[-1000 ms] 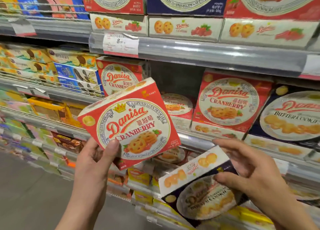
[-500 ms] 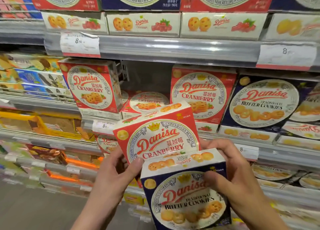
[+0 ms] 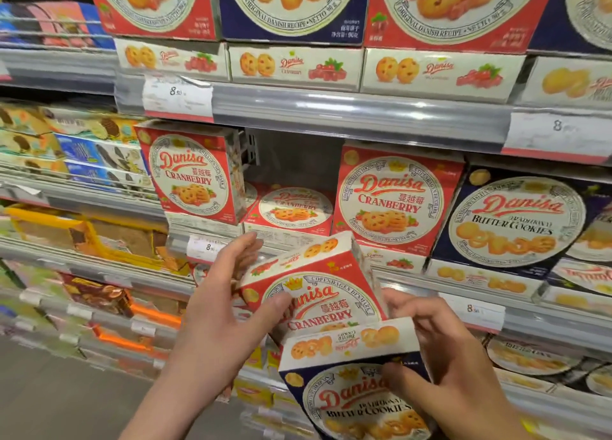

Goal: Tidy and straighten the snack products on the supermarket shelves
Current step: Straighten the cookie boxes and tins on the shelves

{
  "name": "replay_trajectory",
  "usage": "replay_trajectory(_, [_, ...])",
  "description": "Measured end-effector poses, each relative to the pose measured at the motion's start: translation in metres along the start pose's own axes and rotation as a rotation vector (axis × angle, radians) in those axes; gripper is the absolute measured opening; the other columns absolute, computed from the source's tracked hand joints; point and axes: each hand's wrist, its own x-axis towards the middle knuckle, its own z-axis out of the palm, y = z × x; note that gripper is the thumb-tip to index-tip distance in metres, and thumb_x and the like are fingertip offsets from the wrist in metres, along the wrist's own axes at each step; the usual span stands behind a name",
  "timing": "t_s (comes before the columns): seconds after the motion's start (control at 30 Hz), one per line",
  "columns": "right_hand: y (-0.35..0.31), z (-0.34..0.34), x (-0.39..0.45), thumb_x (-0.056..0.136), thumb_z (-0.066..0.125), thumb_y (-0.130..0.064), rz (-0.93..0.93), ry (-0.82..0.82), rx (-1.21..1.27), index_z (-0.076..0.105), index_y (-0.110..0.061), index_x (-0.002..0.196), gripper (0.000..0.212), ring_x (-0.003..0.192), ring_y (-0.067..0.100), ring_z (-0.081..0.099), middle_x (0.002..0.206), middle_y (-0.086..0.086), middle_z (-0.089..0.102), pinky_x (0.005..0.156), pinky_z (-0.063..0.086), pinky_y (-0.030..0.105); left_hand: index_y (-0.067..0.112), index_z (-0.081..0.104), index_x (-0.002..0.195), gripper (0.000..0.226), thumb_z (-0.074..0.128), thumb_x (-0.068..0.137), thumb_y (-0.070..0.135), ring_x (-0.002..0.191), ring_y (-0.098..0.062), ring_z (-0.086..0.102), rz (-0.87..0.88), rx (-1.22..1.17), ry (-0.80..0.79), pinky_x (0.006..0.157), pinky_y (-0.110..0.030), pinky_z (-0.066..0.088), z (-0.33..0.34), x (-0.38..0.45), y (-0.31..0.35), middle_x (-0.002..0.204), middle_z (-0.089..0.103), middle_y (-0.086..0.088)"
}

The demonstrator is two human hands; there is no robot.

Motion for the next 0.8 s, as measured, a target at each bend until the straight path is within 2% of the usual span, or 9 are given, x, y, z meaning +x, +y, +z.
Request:
replay_trajectory(0.1, [0.006, 0.004, 0.003, 0.054, 0.093, -0.059, 0.013, -0.012, -0.075, 0.065, -0.034, 0.098, 0.058, 0.125, 0.016, 0.063, 0.138, -0.008, 0.063, 0.102, 0.054, 0.046, 0.049, 0.037, 0.147, 0.088, 0.057, 0.07, 0.087, 0.134, 0.009, 0.036, 0.245, 0.409, 0.004, 0.104, -0.023, 0.036, -0.006, 0.007, 0.01, 0.141, 0.037, 0.041])
replay_trajectory(0.17, [0.008, 0.007, 0.005, 0.052, 0.093, -0.061, 0.005, -0.033, -0.104, 0.066, -0.035, 0.099, 0.061, 0.125, 0.014, 0.063, 0.138, -0.012, 0.062, 0.104, 0.052, 0.045, 0.043, 0.046, 0.144, 0.088, 0.044, 0.071, 0.094, 0.128, 0.012, 0.038, 0.317, 0.525, -0.029, 0.104, -0.018, 0.034, -0.004, 0.011, 0.014, 0.132, 0.041, 0.041])
replay_trajectory(0.27, [0.006, 0.009, 0.009, 0.054, 0.093, -0.06, -0.042, -0.056, -0.117, 0.065, -0.036, 0.095, 0.056, 0.123, 0.013, 0.065, 0.139, -0.016, 0.061, 0.1, 0.055, 0.036, 0.039, 0.053, 0.139, 0.074, 0.051, 0.079, 0.083, 0.122, 0.002, 0.052, 0.353, 0.52, -0.037, 0.102, -0.035, 0.048, 0.0, 0.017, 0.012, 0.131, 0.056, 0.03])
replay_trajectory(0.3, [0.005, 0.01, 0.01, 0.054, 0.092, -0.061, -0.056, -0.053, -0.129, 0.065, -0.036, 0.095, 0.055, 0.123, 0.012, 0.064, 0.138, -0.018, 0.061, 0.1, 0.054, 0.033, 0.038, 0.054, 0.137, 0.068, 0.055, 0.082, 0.078, 0.121, 0.002, 0.054, 0.358, 0.491, -0.039, 0.1, -0.036, 0.05, 0.001, 0.018, 0.012, 0.13, 0.059, 0.028])
replay_trajectory(0.43, [0.006, 0.007, 0.017, 0.062, 0.089, -0.061, -0.116, -0.068, -0.186, 0.064, -0.04, 0.102, 0.052, 0.131, 0.007, 0.057, 0.145, -0.024, 0.053, 0.103, 0.05, 0.029, 0.032, 0.058, 0.137, 0.066, 0.057, 0.085, 0.072, 0.118, 0.001, 0.057, 0.383, 0.434, -0.05, 0.096, -0.037, 0.052, -0.003, 0.026, 0.017, 0.126, 0.061, 0.024])
replay_trajectory(0.53, [0.006, 0.005, 0.019, 0.069, 0.085, -0.059, -0.169, -0.061, -0.202, 0.062, -0.041, 0.11, 0.051, 0.137, 0.006, 0.051, 0.151, -0.022, 0.048, 0.105, 0.048, 0.025, 0.031, 0.057, 0.137, 0.062, 0.055, 0.087, 0.068, 0.116, -0.001, 0.056, 0.432, 0.462, 0.013, 0.094, -0.033, 0.05, -0.016, 0.037, 0.028, 0.123, 0.06, 0.022])
replay_trajectory(0.6, [0.005, 0.0, 0.019, 0.067, 0.087, -0.055, -0.137, -0.012, -0.088, 0.063, -0.037, 0.111, 0.053, 0.136, 0.011, 0.053, 0.146, -0.013, 0.056, 0.104, 0.05, 0.028, 0.03, 0.056, 0.139, 0.06, 0.055, 0.089, 0.064, 0.116, -0.005, 0.056, 0.476, 0.496, 0.068, 0.094, -0.035, 0.049, -0.031, 0.046, 0.039, 0.124, 0.06, 0.018])
replay_trajectory(0.7, [0.003, -0.011, 0.015, 0.059, 0.091, -0.057, -0.071, 0.078, 0.021, 0.065, -0.032, 0.113, 0.065, 0.128, 0.018, 0.06, 0.134, -0.002, 0.065, 0.103, 0.052, 0.045, 0.025, 0.054, 0.142, 0.063, 0.052, 0.091, 0.061, 0.116, -0.015, 0.056, 0.558, 0.633, 0.093, 0.095, -0.042, 0.048, -0.052, 0.064, 0.055, 0.125, 0.06, 0.009])
replay_trajectory(0.8, [0.002, -0.02, 0.013, 0.063, 0.093, -0.036, -0.061, 0.149, 0.079, 0.067, -0.028, 0.112, 0.056, 0.122, 0.025, 0.064, 0.126, 0.006, 0.07, 0.098, 0.053, 0.049, 0.025, 0.05, 0.145, 0.067, 0.045, 0.092, 0.065, 0.111, -0.023, 0.055, 0.604, 0.816, 0.078, 0.09, -0.05, 0.049, -0.058, 0.084, 0.068, 0.121, 0.061, 0.003])
